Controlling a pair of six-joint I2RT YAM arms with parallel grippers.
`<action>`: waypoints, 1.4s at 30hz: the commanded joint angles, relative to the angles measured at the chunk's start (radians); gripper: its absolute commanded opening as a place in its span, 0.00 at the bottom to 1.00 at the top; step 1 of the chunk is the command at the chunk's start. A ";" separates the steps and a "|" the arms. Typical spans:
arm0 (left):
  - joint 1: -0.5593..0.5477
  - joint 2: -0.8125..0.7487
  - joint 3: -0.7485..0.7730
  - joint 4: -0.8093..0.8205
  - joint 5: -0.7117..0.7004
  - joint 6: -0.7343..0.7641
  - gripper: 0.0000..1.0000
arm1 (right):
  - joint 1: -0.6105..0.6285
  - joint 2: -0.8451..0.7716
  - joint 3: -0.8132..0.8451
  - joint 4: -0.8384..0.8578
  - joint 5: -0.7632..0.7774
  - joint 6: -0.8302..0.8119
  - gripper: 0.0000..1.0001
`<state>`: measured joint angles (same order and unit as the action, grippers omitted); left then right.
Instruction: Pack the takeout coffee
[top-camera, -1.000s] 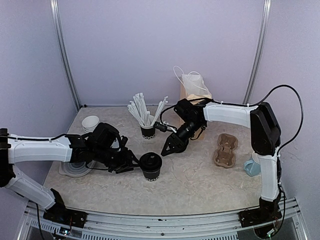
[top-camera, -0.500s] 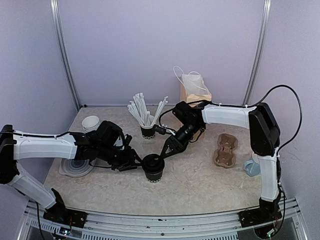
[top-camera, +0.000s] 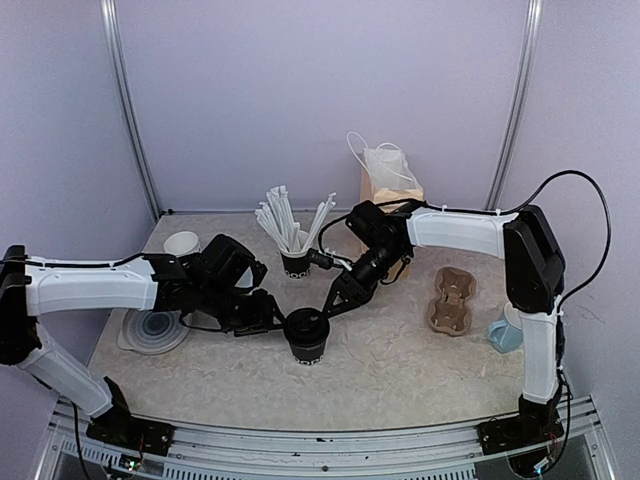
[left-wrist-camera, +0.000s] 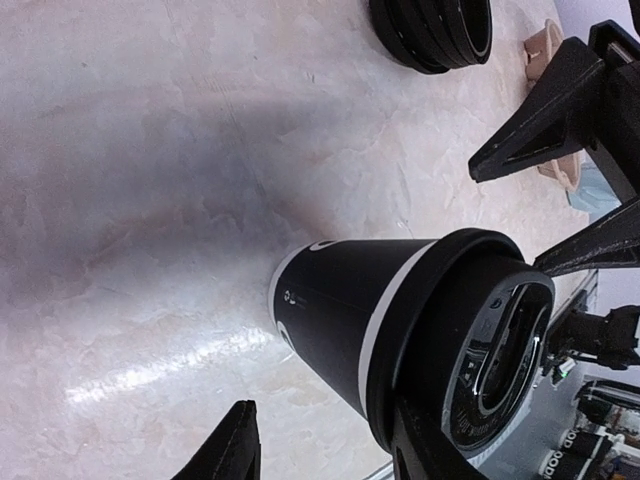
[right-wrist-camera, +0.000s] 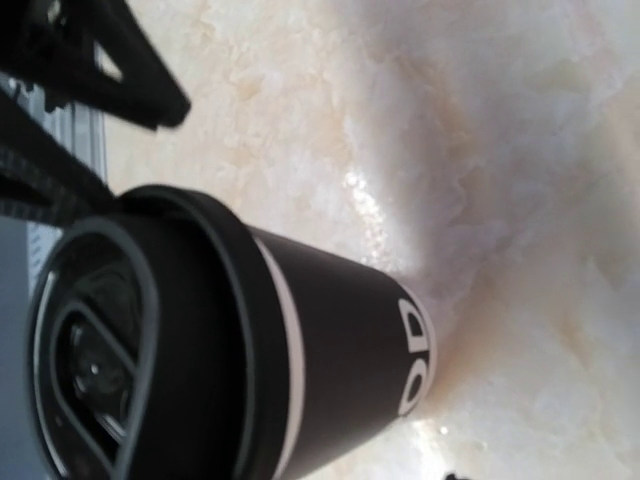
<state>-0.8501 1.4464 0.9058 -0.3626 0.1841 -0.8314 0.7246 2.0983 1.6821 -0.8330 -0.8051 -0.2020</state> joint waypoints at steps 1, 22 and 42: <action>-0.021 -0.023 0.080 -0.070 -0.136 0.074 0.47 | 0.028 -0.059 0.015 -0.036 0.048 -0.052 0.54; -0.120 -0.210 0.276 0.104 -0.484 0.535 0.99 | -0.107 -0.301 0.028 -0.063 -0.092 -0.236 0.62; -0.132 0.083 0.611 -0.210 -0.252 0.844 0.76 | -0.373 -0.709 -0.378 0.195 -0.155 -0.228 0.99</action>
<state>-0.9760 1.4982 1.4643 -0.3901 -0.3271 0.0074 0.3790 1.4193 1.3697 -0.6838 -0.9817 -0.4221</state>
